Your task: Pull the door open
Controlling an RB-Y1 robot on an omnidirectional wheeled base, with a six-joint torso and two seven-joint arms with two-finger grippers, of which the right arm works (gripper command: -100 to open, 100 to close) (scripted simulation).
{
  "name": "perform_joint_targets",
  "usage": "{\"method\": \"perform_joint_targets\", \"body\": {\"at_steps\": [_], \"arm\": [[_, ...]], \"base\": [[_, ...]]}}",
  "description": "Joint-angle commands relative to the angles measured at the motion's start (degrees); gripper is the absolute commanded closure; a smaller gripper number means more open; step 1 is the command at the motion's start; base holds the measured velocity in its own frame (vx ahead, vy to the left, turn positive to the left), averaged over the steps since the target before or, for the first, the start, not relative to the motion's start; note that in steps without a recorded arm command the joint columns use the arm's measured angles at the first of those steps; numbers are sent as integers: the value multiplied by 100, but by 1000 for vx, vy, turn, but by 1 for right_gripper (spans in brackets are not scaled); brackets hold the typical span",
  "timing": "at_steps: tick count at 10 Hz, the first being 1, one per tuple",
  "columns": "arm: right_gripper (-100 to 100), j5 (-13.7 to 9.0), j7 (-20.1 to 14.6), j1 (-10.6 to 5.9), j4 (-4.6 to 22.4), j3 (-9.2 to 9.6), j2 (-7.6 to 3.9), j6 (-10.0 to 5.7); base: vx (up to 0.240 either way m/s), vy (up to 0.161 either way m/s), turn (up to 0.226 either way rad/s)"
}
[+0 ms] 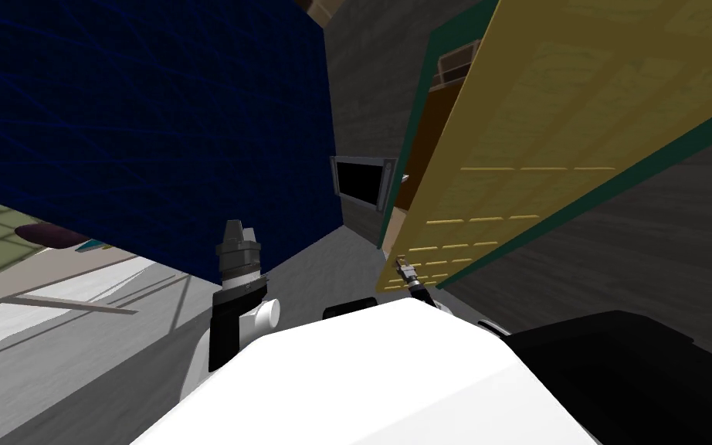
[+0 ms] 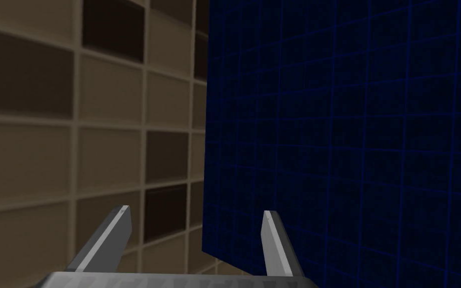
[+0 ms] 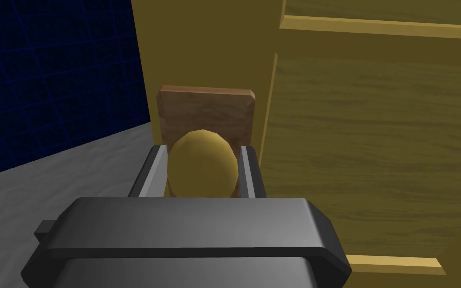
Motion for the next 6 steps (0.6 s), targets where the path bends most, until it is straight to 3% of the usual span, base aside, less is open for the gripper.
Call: {"method": "perform_joint_targets", "body": {"at_steps": [1,5,6], "arm": [[100,54,-96,104,-17,106,-77,-124],[100,165,-307,246,-11,311,-248,-401],[100,152,-269,207,12,284,-212,-350]], "base": [[-222,-29,85],[-199,-53,91],[-95,-28,23]]}}
